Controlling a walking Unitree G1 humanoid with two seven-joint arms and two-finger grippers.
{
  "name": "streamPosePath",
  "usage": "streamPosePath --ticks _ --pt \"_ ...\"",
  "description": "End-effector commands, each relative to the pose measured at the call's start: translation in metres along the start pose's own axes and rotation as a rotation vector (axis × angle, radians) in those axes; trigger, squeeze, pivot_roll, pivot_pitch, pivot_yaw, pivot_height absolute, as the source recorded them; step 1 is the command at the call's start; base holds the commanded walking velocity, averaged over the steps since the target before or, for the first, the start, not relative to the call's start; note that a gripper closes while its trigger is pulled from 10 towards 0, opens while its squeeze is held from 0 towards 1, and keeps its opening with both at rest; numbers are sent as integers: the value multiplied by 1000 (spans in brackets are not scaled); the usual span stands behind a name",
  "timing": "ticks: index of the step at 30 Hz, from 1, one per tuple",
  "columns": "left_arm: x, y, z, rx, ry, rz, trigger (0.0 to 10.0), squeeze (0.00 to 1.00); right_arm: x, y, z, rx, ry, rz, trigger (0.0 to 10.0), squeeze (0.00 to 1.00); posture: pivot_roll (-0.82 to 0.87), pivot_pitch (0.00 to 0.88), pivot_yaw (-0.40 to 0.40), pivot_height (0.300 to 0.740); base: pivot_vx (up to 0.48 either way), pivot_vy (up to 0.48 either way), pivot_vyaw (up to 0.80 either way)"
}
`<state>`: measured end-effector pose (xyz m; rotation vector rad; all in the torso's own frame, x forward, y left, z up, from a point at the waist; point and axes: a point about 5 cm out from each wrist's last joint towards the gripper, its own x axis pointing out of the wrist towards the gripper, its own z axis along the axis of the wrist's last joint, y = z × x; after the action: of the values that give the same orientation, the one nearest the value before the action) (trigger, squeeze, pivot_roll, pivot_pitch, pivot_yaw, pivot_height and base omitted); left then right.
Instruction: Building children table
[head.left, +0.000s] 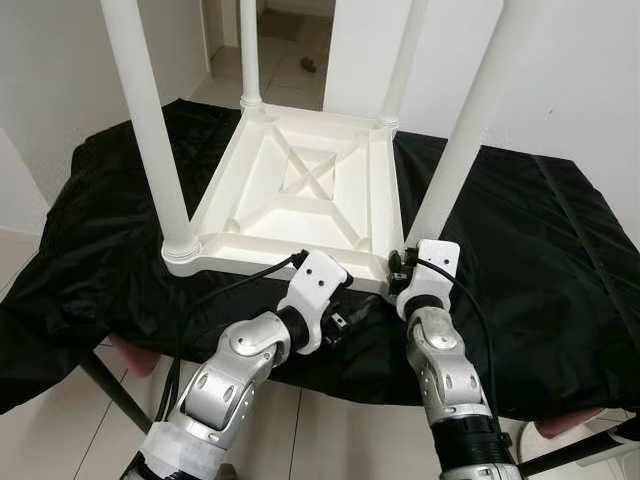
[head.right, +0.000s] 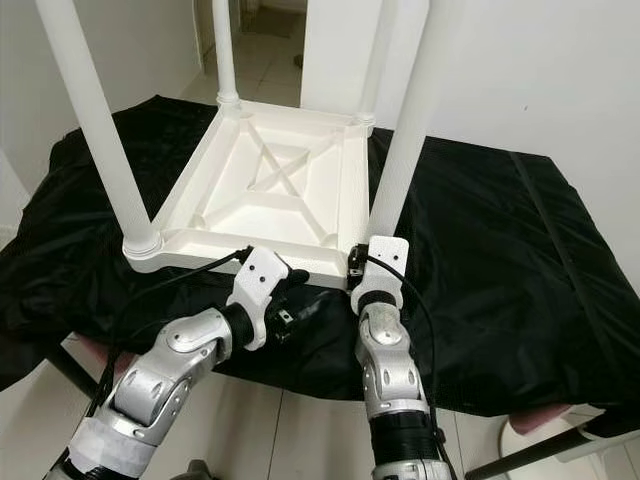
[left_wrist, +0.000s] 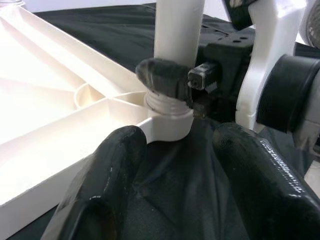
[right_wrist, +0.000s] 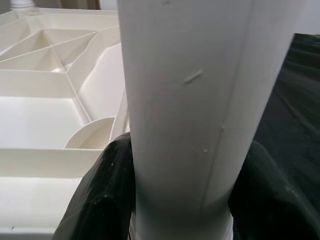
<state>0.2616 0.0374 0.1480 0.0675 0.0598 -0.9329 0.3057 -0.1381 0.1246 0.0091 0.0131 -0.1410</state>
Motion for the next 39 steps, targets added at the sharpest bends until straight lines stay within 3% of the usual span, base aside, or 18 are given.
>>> streamPosePath --ticks 1,4,5,14,17,18,19,27,30,33,34,36,38,39 --pt "1 -2 2 13 -9 -19 10000 0 1 -22 -10 -80 47 -100 10000 0 39 0 -63 740 0 0 0" --pt "1 -2 2 15 -9 -19 10000 0 1 -20 -10 -76 46 -102 10000 0 39 0 -62 740 0 0 0" --pt "1 -2 2 17 -9 -19 10000 0 1 -18 -9 -75 36 -99 10000 1000 39 0 -63 740 0 0 0" --pt "3 -3 2 19 -11 -22 10000 0 7 -19 2 -29 -25 -9 10000 1000 35 0 -67 740 0 0 0" --pt "3 -3 2 20 -12 -22 10000 0 11 -21 7 -14 -35 155 10000 1000 36 0 -67 740 0 0 0" --pt "3 -3 2 20 -12 -22 10000 0 11 -21 7 -14 -35 155 10000 1000 36 0 -67 740 0 0 0" --pt "2 -2 2 20 -12 -22 10000 0 12 -23 10 -23 -39 313 10000 0 28 0 -62 740 0 0 0" --pt "2 -4 1 20 -10 -32 10000 0 13 -31 11 -56 -30 552 10000 0 23 0 -55 740 0 0 0" --pt "2 -3 3 22 -11 -34 10000 0 17 -40 12 -123 -48 662 10000 0 24 0 -52 740 0 0 0" --pt "2 -3 3 22 -11 -35 10000 0 19 -42 10 -139 -50 679 10000 0 25 0 -50 740 0 0 0" --pt "2 -3 3 22 -10 -35 10000 0 20 -44 9 -152 -49 686 6000 0 25 0 -49 740 0 0 0" --pt "2 -3 3 22 -10 -36 10000 0 21 -45 8 -160 -48 697 6000 0 25 0 -49 740 0 0 0" --pt "1 -3 3 23 -9 -36 10000 0 23 -48 3 -200 -17 711 0 0 31 0 -46 740 0 0 0" --pt "1 -3 3 23 -9 -36 10000 0 23 -48 3 -200 -17 711 0 0 31 0 -46 740 0 0 0"
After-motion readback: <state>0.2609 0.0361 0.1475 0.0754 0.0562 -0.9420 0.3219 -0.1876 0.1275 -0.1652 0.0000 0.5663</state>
